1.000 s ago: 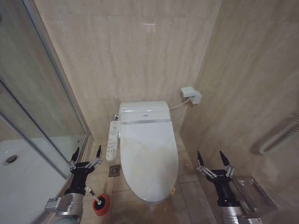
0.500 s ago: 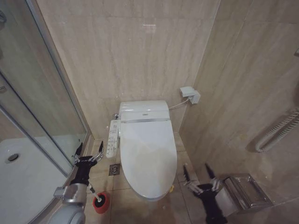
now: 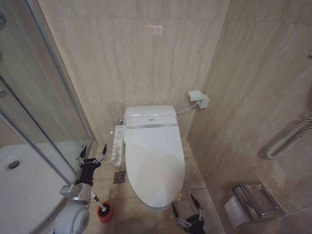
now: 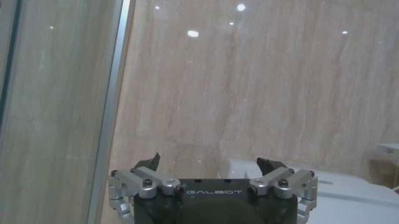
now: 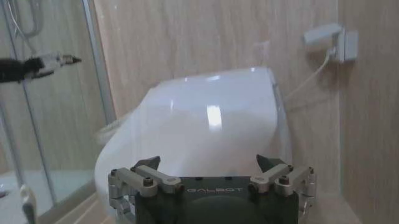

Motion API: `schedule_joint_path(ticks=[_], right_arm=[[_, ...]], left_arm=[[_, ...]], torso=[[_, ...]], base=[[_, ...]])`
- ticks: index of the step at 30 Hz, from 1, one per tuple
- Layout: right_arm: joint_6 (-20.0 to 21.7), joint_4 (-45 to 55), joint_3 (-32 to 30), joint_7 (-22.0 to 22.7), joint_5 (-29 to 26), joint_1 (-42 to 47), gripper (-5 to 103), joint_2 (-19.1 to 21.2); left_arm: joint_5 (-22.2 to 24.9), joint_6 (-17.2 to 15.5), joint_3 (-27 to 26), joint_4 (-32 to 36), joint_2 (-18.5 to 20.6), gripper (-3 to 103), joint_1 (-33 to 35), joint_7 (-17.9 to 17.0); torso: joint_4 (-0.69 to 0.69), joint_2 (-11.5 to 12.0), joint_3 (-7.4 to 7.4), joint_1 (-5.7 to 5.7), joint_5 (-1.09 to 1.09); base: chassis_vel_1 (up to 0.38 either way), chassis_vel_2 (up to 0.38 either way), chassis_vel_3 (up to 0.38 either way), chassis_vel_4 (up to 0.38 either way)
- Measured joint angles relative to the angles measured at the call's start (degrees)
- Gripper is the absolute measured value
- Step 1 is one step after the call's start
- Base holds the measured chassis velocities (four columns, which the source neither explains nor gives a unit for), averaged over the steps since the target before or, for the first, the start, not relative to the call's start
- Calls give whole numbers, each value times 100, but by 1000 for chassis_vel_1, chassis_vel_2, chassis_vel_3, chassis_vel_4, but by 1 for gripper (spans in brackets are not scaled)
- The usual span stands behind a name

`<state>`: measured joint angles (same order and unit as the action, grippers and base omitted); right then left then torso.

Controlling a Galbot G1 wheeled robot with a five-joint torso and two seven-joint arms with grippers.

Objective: Open the toilet lid, clean the toilet bowl with a toilet brush, close the toilet lid, and flush.

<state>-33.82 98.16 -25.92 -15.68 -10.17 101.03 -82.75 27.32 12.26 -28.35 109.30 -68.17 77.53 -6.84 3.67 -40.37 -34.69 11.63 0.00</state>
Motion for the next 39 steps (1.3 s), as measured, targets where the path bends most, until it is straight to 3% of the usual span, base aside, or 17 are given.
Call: schedule_joint_path(ticks=[17,26,39], right_arm=[[-74,-1183,-171,-108,119,-595,100,32],[-194,-1952,-332,-583,-41,-1264,100,19],[-257,-2382,-456,-759,-265,-1643,103,50]], left_arm=[[37,-3,48,-127,16,100,-94,38],[43,0,16,-102,58,100,-40,58],[46,4,-26,-127,92,100,-20,74]], torso=[[0,0,0,0,0],[-1,0,0,0,0],[0,0,0,0,0]], base=[[0,0,0,0],[0,0,0,0],[0,0,0,0]])
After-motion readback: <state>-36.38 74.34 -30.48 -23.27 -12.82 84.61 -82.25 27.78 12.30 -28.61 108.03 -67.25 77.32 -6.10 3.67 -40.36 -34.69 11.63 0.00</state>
